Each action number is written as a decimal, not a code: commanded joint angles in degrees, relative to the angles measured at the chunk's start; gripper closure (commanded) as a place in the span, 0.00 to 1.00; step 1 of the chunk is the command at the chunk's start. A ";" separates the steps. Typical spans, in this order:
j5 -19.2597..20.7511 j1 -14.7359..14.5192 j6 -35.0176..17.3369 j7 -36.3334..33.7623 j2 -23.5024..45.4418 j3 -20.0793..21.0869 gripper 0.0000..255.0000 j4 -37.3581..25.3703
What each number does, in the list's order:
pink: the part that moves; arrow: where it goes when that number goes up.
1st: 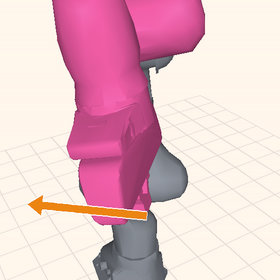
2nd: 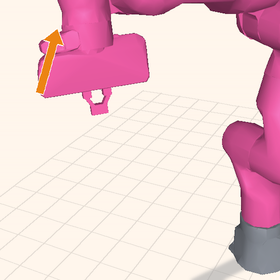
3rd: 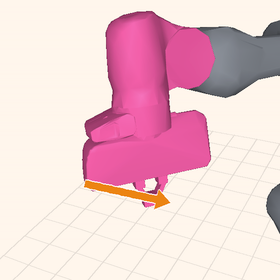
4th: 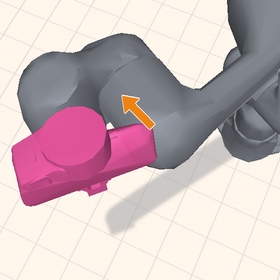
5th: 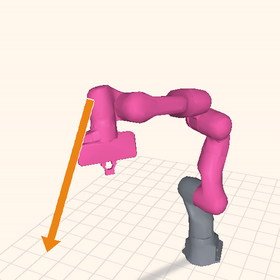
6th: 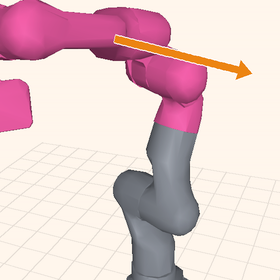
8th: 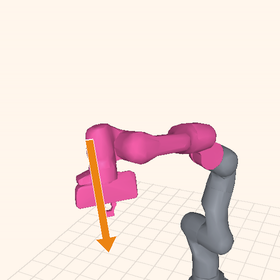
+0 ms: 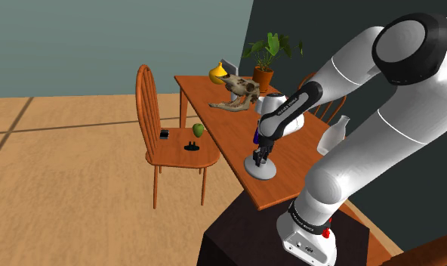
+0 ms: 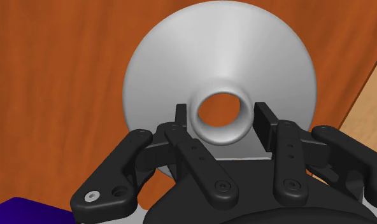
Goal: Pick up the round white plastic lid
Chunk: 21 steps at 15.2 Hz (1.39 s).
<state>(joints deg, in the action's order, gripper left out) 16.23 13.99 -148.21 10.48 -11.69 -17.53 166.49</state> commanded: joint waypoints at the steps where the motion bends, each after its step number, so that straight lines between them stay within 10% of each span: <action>1: 0.00 0.01 -0.10 0.00 0.09 -0.02 1.00 0.00; 8: -0.02 -0.02 -0.02 -0.04 0.02 0.02 1.00 0.00; 21: -0.54 0.39 15.58 0.53 -13.54 1.48 1.00 -2.08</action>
<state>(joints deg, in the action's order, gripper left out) 15.86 14.43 -133.89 10.93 -24.40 -16.19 164.82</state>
